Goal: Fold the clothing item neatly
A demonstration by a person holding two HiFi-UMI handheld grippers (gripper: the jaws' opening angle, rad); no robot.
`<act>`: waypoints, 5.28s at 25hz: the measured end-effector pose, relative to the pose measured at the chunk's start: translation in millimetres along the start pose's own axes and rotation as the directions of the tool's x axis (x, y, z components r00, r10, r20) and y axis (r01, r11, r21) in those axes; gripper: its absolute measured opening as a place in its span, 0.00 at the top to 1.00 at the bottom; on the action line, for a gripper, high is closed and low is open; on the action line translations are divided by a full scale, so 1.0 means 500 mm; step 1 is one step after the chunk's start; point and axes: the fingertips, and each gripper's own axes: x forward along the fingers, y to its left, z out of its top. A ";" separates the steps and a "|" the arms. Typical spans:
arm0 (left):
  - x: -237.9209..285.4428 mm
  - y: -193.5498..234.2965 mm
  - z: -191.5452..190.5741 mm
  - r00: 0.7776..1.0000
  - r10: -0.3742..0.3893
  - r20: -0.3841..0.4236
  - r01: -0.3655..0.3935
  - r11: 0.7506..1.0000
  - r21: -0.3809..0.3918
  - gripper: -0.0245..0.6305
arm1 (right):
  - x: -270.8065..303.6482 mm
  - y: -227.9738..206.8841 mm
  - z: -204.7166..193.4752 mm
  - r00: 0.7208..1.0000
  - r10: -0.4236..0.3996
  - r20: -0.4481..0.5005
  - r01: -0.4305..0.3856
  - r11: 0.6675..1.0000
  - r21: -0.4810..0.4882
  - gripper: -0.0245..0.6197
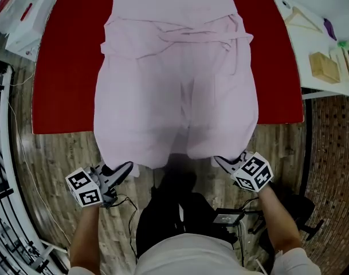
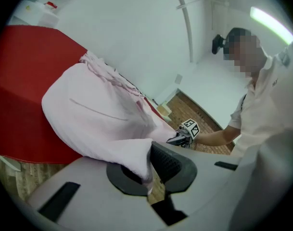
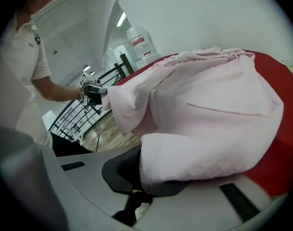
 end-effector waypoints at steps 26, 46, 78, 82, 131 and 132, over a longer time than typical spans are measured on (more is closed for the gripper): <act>-0.070 -0.173 0.443 0.947 -0.179 0.268 0.202 0.978 -0.060 0.93 | -0.272 -0.010 0.404 0.968 0.067 0.241 -0.078 0.996 0.034 0.91; -0.020 -0.069 0.804 0.957 -0.078 0.281 0.062 0.996 0.065 0.93 | -0.382 -0.259 0.729 0.942 0.138 0.306 -0.131 0.990 -0.044 0.91; 0.121 0.296 1.095 0.974 -0.149 0.171 0.157 0.987 -0.035 0.93 | -0.208 -0.564 0.934 0.969 0.044 0.244 -0.108 0.961 0.253 0.91; 0.219 0.457 1.071 0.987 -0.059 0.148 0.088 0.978 -0.191 0.93 | -0.089 -0.689 0.903 0.974 0.089 0.209 -0.161 0.919 0.359 0.91; 0.263 0.689 0.927 0.968 0.029 -0.250 -0.119 0.928 -0.352 0.73 | 0.058 -0.904 0.825 0.995 -0.072 0.076 0.031 0.893 0.449 0.68; 0.257 0.692 0.925 0.966 0.038 -0.255 -0.128 0.929 -0.347 0.73 | 0.057 -0.904 0.824 0.994 -0.075 0.076 0.033 0.892 0.450 0.68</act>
